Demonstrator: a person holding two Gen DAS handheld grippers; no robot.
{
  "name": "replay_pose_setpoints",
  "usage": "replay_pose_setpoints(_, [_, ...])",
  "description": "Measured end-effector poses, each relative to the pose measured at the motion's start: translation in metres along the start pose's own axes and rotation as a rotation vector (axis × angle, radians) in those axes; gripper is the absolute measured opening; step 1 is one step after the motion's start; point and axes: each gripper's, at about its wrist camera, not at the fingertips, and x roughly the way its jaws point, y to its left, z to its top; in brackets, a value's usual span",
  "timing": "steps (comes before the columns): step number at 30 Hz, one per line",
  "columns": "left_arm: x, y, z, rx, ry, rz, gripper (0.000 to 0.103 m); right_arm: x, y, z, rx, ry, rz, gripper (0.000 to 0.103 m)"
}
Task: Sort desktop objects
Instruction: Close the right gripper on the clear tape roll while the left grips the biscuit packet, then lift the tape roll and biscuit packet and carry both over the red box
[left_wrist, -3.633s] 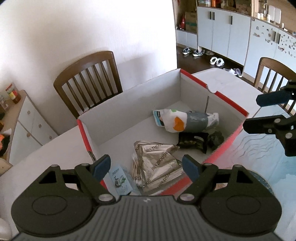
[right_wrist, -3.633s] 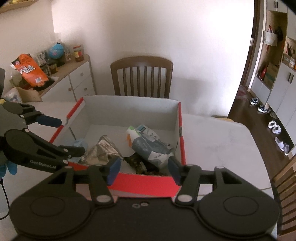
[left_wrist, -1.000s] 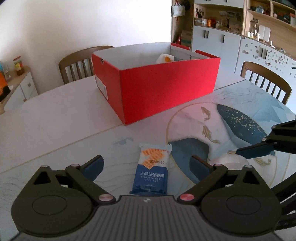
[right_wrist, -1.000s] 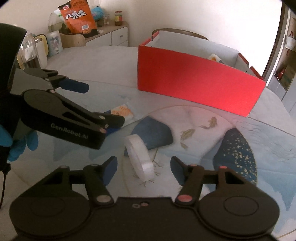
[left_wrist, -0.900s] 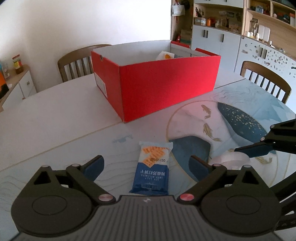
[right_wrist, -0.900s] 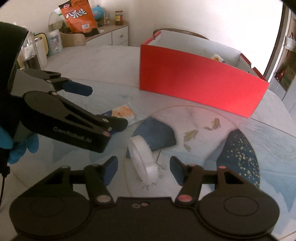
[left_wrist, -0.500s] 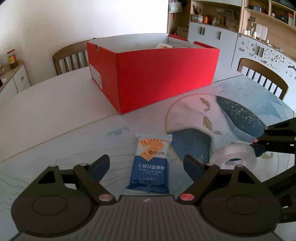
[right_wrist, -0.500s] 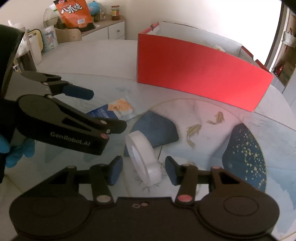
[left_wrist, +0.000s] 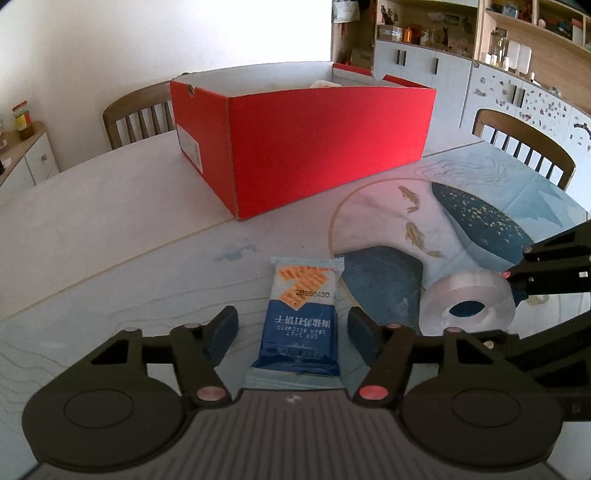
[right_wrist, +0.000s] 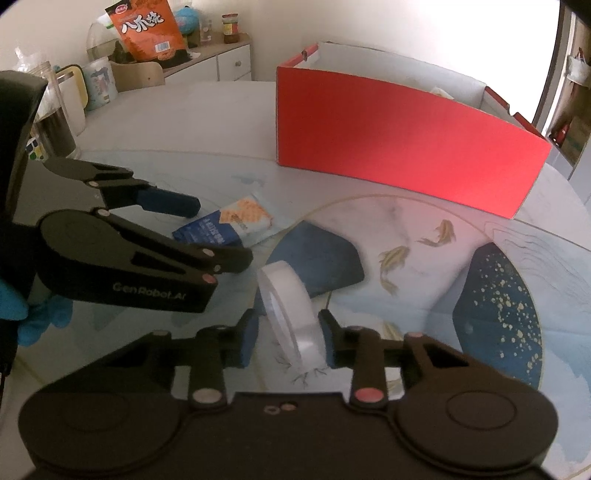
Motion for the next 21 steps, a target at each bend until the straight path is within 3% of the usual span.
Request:
replay_pose_setpoints(3, [-0.0013,-0.0003,0.0004,0.008,-0.004,-0.002,0.05,0.0001,-0.0009,-0.0002,0.005,-0.002,0.002,0.031])
replay_pose_setpoints(7, [-0.0019,-0.0014,0.0009,0.014,-0.005,-0.011,0.041,0.0001,-0.0013,-0.0006,0.012,-0.005,-0.006,0.024])
replay_pose_setpoints(12, [-0.0017,-0.0044,0.0019,0.027,-0.003,-0.009,0.036,-0.0007,-0.0039,0.0001,0.022,0.0,-0.011,0.012])
replay_pose_setpoints(21, [-0.003,-0.0064,0.0061,0.03,0.006,-0.014,0.035,-0.0059,-0.0086,0.0014,0.039,0.001,-0.039,0.012])
